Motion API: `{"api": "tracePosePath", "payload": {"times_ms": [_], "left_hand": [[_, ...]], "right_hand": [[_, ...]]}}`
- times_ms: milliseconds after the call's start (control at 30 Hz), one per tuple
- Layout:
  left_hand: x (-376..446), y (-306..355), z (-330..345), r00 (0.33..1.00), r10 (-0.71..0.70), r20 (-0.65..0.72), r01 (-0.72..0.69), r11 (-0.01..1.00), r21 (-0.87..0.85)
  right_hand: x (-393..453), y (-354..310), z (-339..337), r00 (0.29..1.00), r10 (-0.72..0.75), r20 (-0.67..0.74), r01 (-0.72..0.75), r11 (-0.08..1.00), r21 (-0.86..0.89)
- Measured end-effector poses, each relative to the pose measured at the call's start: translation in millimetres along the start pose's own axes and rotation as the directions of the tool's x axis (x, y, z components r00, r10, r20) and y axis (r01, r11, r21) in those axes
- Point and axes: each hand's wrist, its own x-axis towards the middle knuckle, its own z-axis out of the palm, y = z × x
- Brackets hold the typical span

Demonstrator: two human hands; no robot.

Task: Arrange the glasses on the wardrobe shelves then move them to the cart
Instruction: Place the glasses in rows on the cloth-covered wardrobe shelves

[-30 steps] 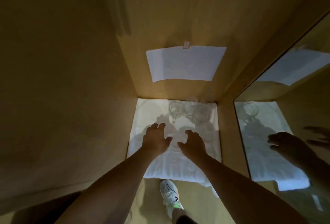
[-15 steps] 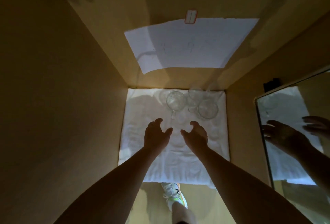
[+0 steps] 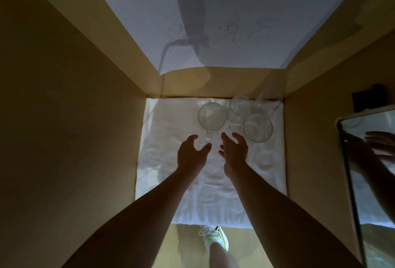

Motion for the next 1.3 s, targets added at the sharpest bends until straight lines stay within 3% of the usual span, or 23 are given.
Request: {"api": "tracePosePath", "payload": {"times_ms": [200,433,600,867,1300], "left_hand": [[19.6,4.0,18.1,0.999,-0.033,0.008,0.033,0.999,-0.029],[35.5,12.6,30.1,0.995,-0.096,0.042,0.101,0.98,-0.171],[41.7,12.5,32.8,0.987,-0.132,0.087,0.148,0.965,-0.216],[44.5,11.1,48.8,0.948,-0.222,0.227,0.29,0.895,-0.34],[11.0,2.0,36.0,0.969,-0.163,0.188,0.205,0.952,-0.229]], "right_hand": [[20.1,1.4,-0.7,1.0,-0.003,0.0,0.003,0.993,0.118],[33.3,-3.6,-5.5,0.965,0.128,0.23,-0.211,0.899,0.384],[36.6,-3.7,-16.1,0.954,0.146,0.262,-0.25,0.872,0.421],[41.3,15.4,-49.0,0.972,0.17,0.162,-0.222,0.891,0.396],[11.1,19.9,-84.8,0.973,0.232,0.002,-0.232,0.969,0.081]]}}
